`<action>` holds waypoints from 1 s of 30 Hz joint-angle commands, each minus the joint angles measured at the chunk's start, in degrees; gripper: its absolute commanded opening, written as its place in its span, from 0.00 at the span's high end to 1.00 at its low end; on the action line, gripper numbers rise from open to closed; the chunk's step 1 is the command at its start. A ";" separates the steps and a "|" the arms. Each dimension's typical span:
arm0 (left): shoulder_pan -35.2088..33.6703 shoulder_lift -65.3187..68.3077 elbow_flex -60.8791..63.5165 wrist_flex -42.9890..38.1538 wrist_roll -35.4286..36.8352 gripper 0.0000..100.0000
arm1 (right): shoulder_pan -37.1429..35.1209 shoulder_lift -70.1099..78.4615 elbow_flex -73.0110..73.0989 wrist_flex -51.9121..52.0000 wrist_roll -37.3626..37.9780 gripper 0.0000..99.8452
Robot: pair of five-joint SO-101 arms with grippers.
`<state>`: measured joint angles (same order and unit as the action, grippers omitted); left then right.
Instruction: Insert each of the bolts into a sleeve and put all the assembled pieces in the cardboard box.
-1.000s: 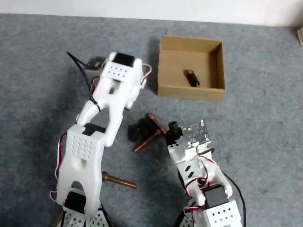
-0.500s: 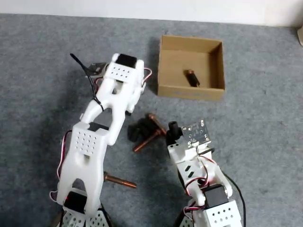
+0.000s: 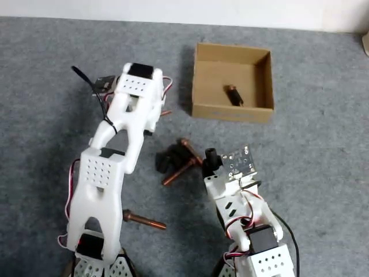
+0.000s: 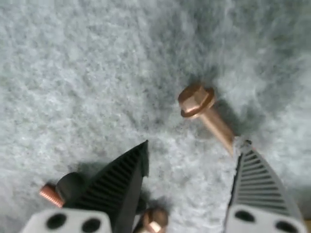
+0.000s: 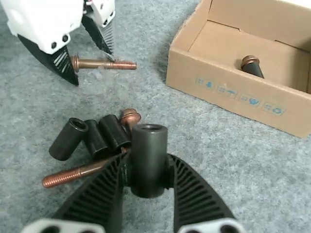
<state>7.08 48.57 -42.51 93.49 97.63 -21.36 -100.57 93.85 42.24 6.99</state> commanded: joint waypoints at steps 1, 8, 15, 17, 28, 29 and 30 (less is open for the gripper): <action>-1.19 -0.75 -1.54 -0.62 1.85 0.73 | 0.22 -0.66 -0.31 -1.80 0.70 1.00; -2.33 -0.66 -1.36 -0.53 1.93 0.73 | 0.22 -0.66 -0.31 -1.80 0.70 1.00; -2.42 4.70 -1.27 -0.79 2.11 0.73 | 0.22 -0.66 -0.31 -1.80 0.70 1.00; -2.42 7.78 -1.89 -0.88 2.11 0.73 | 0.22 -0.66 -0.31 -1.80 0.70 1.00; -2.24 8.31 -7.60 3.25 2.11 0.91 | 0.22 -0.66 -0.31 -1.80 0.70 1.00; -2.42 8.40 -7.60 3.34 2.11 0.93 | 0.22 -0.66 -0.31 -1.80 0.70 1.00; -2.59 8.40 -7.52 3.34 2.11 0.97 | 0.22 -0.66 -0.31 -1.80 0.70 1.00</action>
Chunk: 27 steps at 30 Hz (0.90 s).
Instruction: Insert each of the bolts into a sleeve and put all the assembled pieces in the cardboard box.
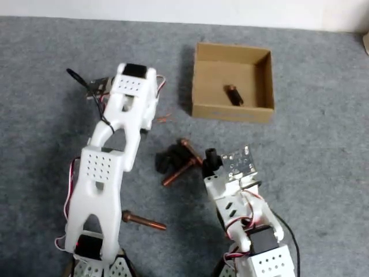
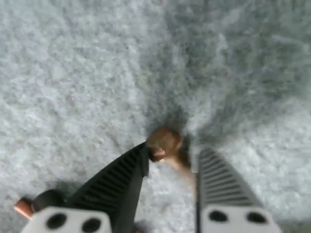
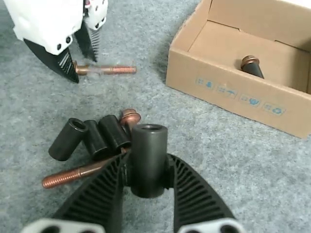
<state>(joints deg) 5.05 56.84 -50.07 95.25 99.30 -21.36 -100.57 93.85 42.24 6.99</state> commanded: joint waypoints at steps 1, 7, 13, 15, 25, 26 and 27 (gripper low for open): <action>-0.57 0.22 0.13 1.58 0.44 1.00 | 0.22 -0.66 -0.31 -1.80 0.70 1.00; -0.66 -0.22 1.10 1.32 0.18 0.99 | 0.22 -0.66 -0.31 -1.80 0.70 1.00; -1.80 -0.31 -1.01 1.58 -1.93 0.99 | 0.22 -0.66 -0.31 -1.80 0.70 1.00; -1.80 -0.40 -1.89 1.67 -6.15 0.99 | 0.22 -0.66 -0.31 -1.80 0.70 1.00; -0.40 -0.40 -17.10 5.10 -34.29 0.99 | 0.22 -0.66 -0.31 -1.80 0.70 1.00; -0.31 -0.40 -18.07 5.19 -36.66 0.99 | 0.22 -0.66 -0.31 -1.80 0.70 1.00; -0.31 -0.40 -18.86 5.19 -38.95 0.99 | 0.22 -0.75 -0.31 -1.80 0.70 1.00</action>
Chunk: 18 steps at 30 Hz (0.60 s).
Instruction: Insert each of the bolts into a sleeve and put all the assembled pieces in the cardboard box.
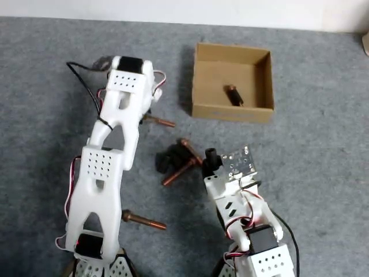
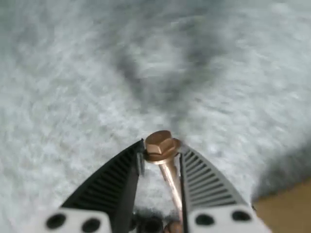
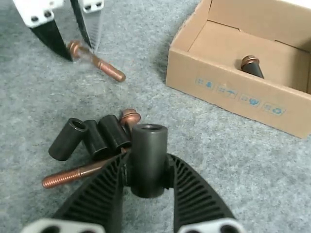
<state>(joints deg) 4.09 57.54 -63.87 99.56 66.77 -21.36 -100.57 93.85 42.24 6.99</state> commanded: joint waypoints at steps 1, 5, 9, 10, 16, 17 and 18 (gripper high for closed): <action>0.57 -1.10 -5.85 0.88 -8.53 0.99 | 0.22 -0.75 -0.31 -1.80 0.70 1.00; 1.36 -1.19 -10.24 0.97 -19.78 0.99 | 0.22 -0.75 -0.31 -1.80 0.70 1.00; 2.77 -1.27 -15.60 0.97 -39.03 0.99 | 0.22 -0.84 -0.31 -1.80 0.70 1.00; 3.30 -1.27 -17.45 0.97 -43.60 0.99 | 0.22 -0.92 -0.31 -1.80 0.70 1.00; 5.49 -1.19 -31.34 0.97 -54.77 0.99 | 0.22 -1.01 -0.31 -1.80 0.70 1.00; 5.76 -1.45 -31.96 0.97 -54.86 0.99 | 0.22 -1.01 -0.31 -1.80 0.79 1.00; 6.37 -2.59 -31.60 0.97 -54.86 0.99 | 0.22 -1.01 -0.31 -1.80 0.79 1.00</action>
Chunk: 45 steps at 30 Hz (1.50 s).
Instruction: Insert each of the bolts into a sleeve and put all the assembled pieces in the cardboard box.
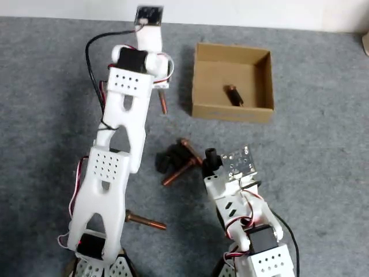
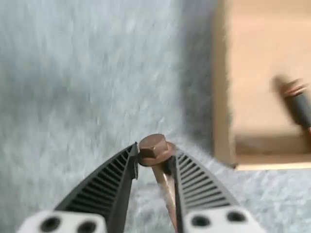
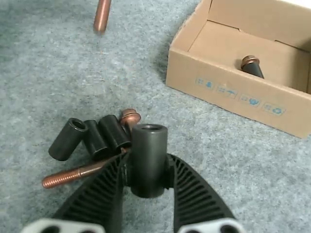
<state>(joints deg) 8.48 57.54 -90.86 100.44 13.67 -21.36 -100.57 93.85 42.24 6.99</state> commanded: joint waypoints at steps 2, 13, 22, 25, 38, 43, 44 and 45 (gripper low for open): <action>2.95 -5.76 -3.21 0.09 -1.76 0.99 | 0.22 -1.10 -0.31 -1.80 0.79 1.00; 6.73 -21.14 -2.24 0.18 -1.85 0.99 | 0.31 -1.19 -0.31 -1.80 0.79 1.00; 10.51 -36.79 -2.15 0.18 -2.20 0.99 | 0.48 -1.19 -0.31 -1.80 0.79 1.00; 11.56 -41.71 -2.15 0.44 -5.63 0.99 | 0.48 -1.19 -0.31 -1.80 0.79 1.00; 8.31 -76.70 29.05 0.70 -9.49 0.99 | 0.48 -1.19 -0.31 -1.80 0.70 1.00; 7.96 -97.54 63.34 0.44 -9.49 0.99 | 0.48 -1.19 -0.31 -1.80 0.70 1.00; 7.96 -101.14 69.76 0.35 -9.41 0.99 | 0.48 -1.19 -0.31 -1.80 0.70 1.00; 7.96 -104.57 75.82 -1.14 -9.41 0.99 | 0.31 -1.19 -0.31 -1.80 0.62 1.00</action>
<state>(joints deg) 17.45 -36.97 -35.65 101.05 4.53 -21.36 -100.92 93.85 42.24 6.99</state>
